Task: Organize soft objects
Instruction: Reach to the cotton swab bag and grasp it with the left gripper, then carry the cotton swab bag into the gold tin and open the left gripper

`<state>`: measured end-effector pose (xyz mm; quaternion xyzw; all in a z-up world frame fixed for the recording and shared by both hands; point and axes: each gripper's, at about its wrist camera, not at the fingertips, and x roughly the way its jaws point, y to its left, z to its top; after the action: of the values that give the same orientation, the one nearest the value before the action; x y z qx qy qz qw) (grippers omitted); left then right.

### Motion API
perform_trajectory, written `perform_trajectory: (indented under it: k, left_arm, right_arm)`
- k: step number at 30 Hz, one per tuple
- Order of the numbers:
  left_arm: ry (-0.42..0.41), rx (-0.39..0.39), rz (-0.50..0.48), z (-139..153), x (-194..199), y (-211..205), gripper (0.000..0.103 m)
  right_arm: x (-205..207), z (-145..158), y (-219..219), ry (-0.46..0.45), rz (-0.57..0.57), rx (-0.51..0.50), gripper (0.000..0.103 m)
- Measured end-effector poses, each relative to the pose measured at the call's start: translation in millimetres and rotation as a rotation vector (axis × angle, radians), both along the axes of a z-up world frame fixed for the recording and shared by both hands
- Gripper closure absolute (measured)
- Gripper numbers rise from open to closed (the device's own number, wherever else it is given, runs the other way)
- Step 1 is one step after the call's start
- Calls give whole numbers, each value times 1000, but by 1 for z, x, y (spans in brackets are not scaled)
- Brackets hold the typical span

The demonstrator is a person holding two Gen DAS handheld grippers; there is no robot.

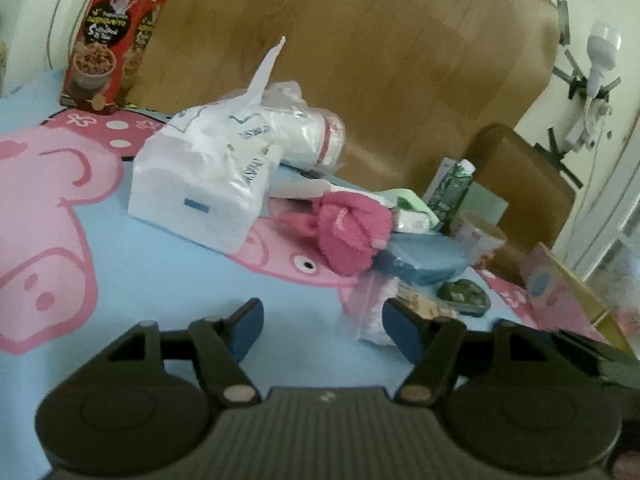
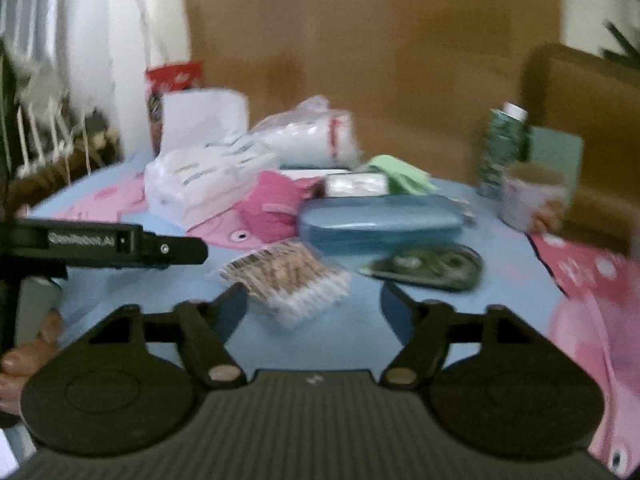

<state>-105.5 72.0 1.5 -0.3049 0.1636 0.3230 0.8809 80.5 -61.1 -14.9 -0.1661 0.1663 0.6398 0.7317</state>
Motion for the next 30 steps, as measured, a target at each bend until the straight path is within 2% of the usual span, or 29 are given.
perform_trajectory:
  k: [4,5,6,9,14,16,18,20,25,30]
  left_arm:
    - [-16,-15,-11,-1,0,2,35]
    - [-19,-16,-14,-1,0,2,35]
    - [-21,-18,-14,-2,1,1,35]
    - [-22,-23,-39,-2,4,-1,35]
    - [-14,-31,-134,-1,15,-6,38]
    - [6,-23,-180,0,24,-11,44]
    - [20,-11,-244,0,35,-23,56]
    - [21,-21,-319,0,47,-38,59]
    - [36,-42,-481,0,85,-82,59]
    - [88,-32,-665,4,145,-131,59]
  right_arm:
    - [-3,-8,29,-20,42,-66,19]
    - [-2,-11,34,-6,53,-94,27]
    - [-2,-12,35,3,55,-104,41]
    - [-1,-12,22,20,55,-87,48]
    - [-11,-17,-4,-14,58,-67,51]
    - [-14,-18,-15,-34,58,-57,51]
    - [-15,-20,-30,-37,53,-57,51]
    - [-10,-20,-44,-25,37,-50,51]
    - [8,-25,-98,5,-61,-18,51]
    - [33,-36,-159,20,-213,40,51]
